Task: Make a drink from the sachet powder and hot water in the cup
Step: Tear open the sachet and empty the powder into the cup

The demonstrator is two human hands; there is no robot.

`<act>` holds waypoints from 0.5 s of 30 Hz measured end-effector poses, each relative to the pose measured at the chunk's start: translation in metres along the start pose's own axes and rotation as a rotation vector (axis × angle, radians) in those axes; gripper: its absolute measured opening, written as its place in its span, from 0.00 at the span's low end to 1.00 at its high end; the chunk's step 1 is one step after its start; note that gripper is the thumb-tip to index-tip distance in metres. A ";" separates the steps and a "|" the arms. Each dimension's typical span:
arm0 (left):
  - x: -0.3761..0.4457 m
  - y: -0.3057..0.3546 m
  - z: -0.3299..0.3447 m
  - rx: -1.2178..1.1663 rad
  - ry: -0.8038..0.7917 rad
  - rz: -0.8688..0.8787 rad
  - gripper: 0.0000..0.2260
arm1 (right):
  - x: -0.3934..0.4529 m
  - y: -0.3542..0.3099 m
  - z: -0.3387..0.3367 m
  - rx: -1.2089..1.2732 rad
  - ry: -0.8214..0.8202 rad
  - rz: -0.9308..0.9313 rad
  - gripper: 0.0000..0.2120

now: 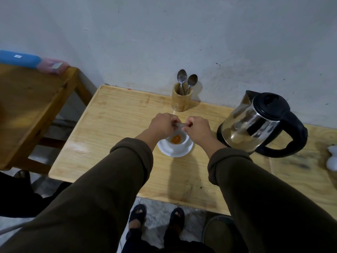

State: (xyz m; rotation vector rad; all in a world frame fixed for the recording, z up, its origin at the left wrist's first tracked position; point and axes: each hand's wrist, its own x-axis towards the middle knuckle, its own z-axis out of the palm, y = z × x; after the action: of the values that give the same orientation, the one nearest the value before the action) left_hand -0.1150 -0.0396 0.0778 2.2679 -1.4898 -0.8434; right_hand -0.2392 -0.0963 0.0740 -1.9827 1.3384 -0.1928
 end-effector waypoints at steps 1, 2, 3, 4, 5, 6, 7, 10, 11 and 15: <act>0.000 0.001 0.001 0.006 0.014 -0.002 0.10 | 0.000 0.000 -0.001 0.001 -0.005 -0.008 0.07; 0.001 0.002 0.001 0.019 0.024 -0.006 0.09 | 0.000 0.000 -0.002 -0.002 -0.015 -0.019 0.07; 0.000 0.003 0.000 0.039 0.028 -0.010 0.08 | 0.000 0.000 -0.003 -0.005 -0.027 -0.024 0.06; 0.000 0.004 0.000 0.059 0.028 -0.012 0.06 | 0.000 0.000 -0.004 -0.009 -0.038 -0.028 0.06; 0.000 0.005 0.000 0.080 0.028 -0.012 0.03 | 0.001 0.001 -0.005 -0.020 -0.046 -0.030 0.06; 0.000 0.005 0.000 0.097 0.028 -0.012 0.01 | 0.002 0.001 -0.005 -0.034 -0.050 -0.036 0.06; 0.001 0.005 -0.001 0.110 0.027 -0.013 0.02 | 0.003 0.001 -0.005 -0.040 -0.053 -0.035 0.04; 0.003 0.005 -0.001 0.161 0.011 -0.008 0.09 | 0.004 0.002 -0.004 -0.007 -0.047 -0.039 0.04; 0.003 0.005 -0.001 0.167 0.009 -0.006 0.10 | 0.004 0.002 -0.004 0.001 -0.051 -0.037 0.05; 0.006 0.002 0.002 0.088 0.031 -0.033 0.09 | 0.004 0.000 -0.004 0.024 -0.069 -0.036 0.08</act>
State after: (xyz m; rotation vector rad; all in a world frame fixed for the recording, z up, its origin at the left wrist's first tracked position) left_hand -0.1157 -0.0452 0.0756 2.3639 -1.5072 -0.7621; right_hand -0.2398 -0.1017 0.0762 -1.9769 1.2522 -0.1554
